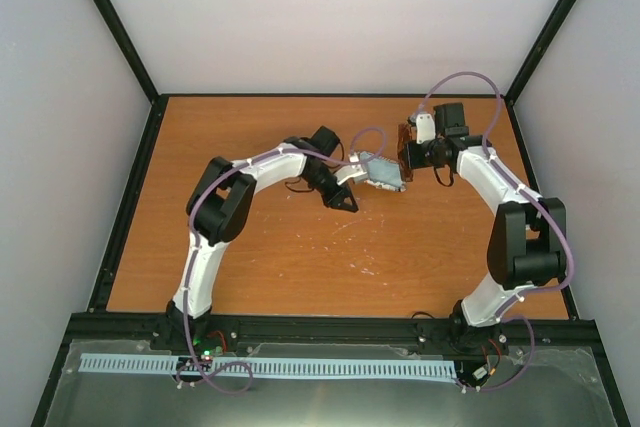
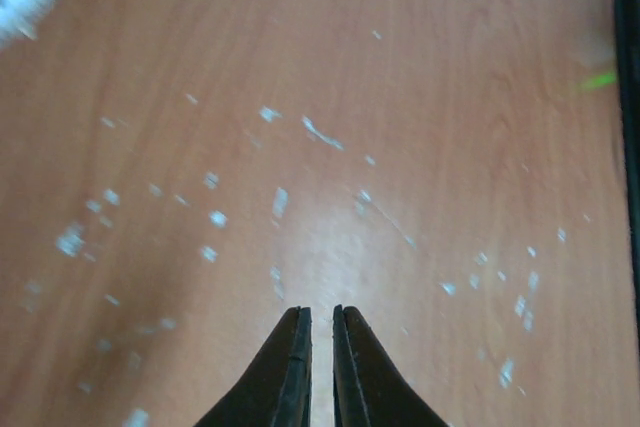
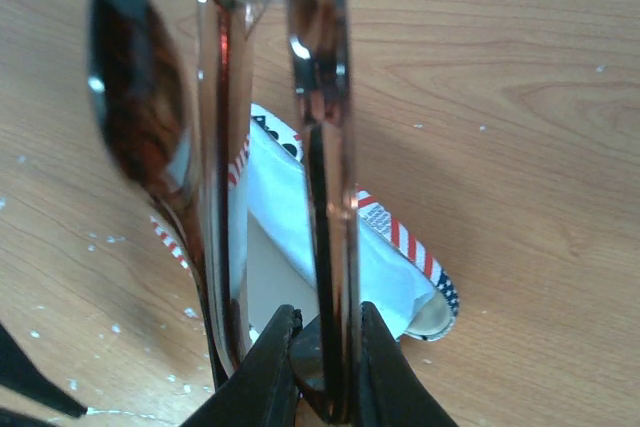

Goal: Organize the sunglasses
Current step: Place the sunglasses in the sunglasses case.

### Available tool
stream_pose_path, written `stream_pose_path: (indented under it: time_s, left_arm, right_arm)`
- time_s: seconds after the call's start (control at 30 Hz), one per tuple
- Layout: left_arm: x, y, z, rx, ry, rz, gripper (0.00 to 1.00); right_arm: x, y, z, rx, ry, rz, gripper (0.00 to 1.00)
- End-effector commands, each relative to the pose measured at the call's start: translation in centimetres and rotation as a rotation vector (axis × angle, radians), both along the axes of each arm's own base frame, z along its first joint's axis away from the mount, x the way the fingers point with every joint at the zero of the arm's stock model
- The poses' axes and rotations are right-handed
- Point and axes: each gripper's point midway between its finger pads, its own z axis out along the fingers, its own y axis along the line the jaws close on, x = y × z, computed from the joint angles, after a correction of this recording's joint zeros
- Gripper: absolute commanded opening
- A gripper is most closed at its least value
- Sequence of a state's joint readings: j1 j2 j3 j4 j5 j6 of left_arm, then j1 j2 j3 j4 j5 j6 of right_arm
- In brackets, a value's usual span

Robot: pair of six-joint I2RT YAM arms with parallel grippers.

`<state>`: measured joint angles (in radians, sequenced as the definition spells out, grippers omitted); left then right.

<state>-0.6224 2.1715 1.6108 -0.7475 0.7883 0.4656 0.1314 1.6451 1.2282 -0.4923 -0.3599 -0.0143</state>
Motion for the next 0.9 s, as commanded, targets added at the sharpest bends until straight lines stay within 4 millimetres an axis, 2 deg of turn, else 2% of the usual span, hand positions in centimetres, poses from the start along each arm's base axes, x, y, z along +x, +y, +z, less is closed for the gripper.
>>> stream_pose_path:
  time_s: [0.0, 0.17, 0.33, 0.53, 0.7, 0.87]
  left_arm:
    - [3.8, -1.9, 0.8, 0.006, -0.029, 0.078, 0.1]
    - [6.2, -3.4, 0.5, 0.012, -0.052, 0.109, 0.11]
    - [6.8, -3.2, -1.1, 0.049, -0.059, 0.11, 0.11]
    - [7.5, -2.8, -2.3, 0.089, -0.09, 0.131, 0.12]
    - [9.1, -2.8, -2.3, 0.107, -0.162, 0.163, 0.13]
    - [11.2, -3.0, -1.8, 0.11, -0.259, 0.198, 0.13]
  right_arm:
    - [0.5, -1.0, -0.4, -0.112, -0.029, 0.049, 0.03]
    - [0.4, -0.9, -1.0, -0.127, -0.028, 0.077, 0.03]
    - [0.3, -0.6, -1.4, -0.152, -0.029, 0.118, 0.03]
    - [0.5, 0.7, -1.9, -0.161, -0.027, 0.17, 0.03]
    - [0.1, 2.1, -3.0, -0.183, -0.013, 0.21, 0.03]
    - [0.2, 2.1, -3.3, -0.198, -0.009, 0.201, 0.03]
